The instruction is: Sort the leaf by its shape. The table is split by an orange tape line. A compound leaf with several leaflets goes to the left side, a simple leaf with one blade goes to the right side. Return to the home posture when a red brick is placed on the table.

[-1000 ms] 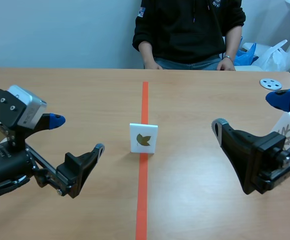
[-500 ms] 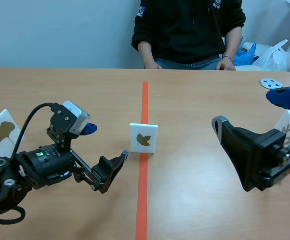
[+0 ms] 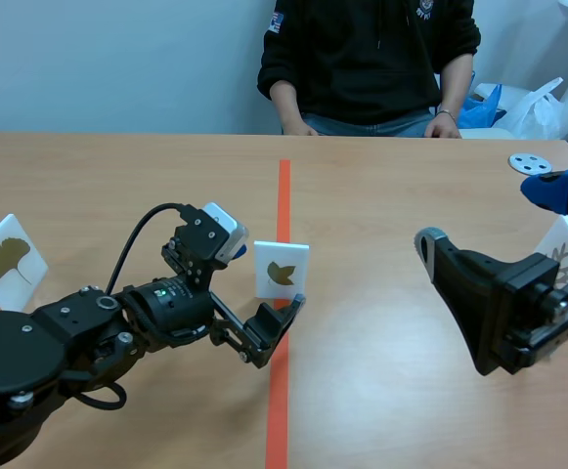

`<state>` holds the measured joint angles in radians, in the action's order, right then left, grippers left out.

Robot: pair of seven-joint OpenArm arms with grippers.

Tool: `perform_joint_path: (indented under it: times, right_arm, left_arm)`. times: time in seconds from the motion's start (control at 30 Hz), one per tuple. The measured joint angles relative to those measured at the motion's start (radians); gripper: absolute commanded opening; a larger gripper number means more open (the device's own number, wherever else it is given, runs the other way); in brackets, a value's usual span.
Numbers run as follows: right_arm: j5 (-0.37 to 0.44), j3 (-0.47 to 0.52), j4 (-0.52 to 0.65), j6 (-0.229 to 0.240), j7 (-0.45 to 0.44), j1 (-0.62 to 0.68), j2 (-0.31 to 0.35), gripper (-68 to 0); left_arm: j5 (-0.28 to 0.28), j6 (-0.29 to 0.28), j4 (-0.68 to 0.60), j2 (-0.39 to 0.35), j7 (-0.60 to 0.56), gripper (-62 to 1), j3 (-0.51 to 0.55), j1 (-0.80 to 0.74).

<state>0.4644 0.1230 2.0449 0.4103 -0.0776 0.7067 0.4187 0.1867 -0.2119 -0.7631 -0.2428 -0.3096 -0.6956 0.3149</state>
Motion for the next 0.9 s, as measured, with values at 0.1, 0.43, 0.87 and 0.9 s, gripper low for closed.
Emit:
perform_joint_path:
  times: [0.1,0.43,0.87,0.9]
  right_arm:
    - [0.0,0.0,0.0,0.0,0.0,0.0,0.0,-0.4]
    - [0.0,0.0,0.0,0.0,0.0,0.0,0.0,-0.4]
    - [0.0,0.0,0.0,0.0,0.0,0.0,0.0,-0.4]
    - [0.0,0.0,0.0,0.0,0.0,0.0,0.0,-0.4]
  left_arm:
    - [0.0,0.002,0.042,0.026,-0.01,1.4,0.0,0.027]
    - [0.0,-0.023,0.097,0.039,-0.043,1.4,-0.02,0.048]
    - [0.015,-0.017,0.096,0.071,-0.043,-18.3,-0.058,0.048]
    - [0.034,-0.015,0.096,0.072,-0.043,-18.9,-0.058,0.048]
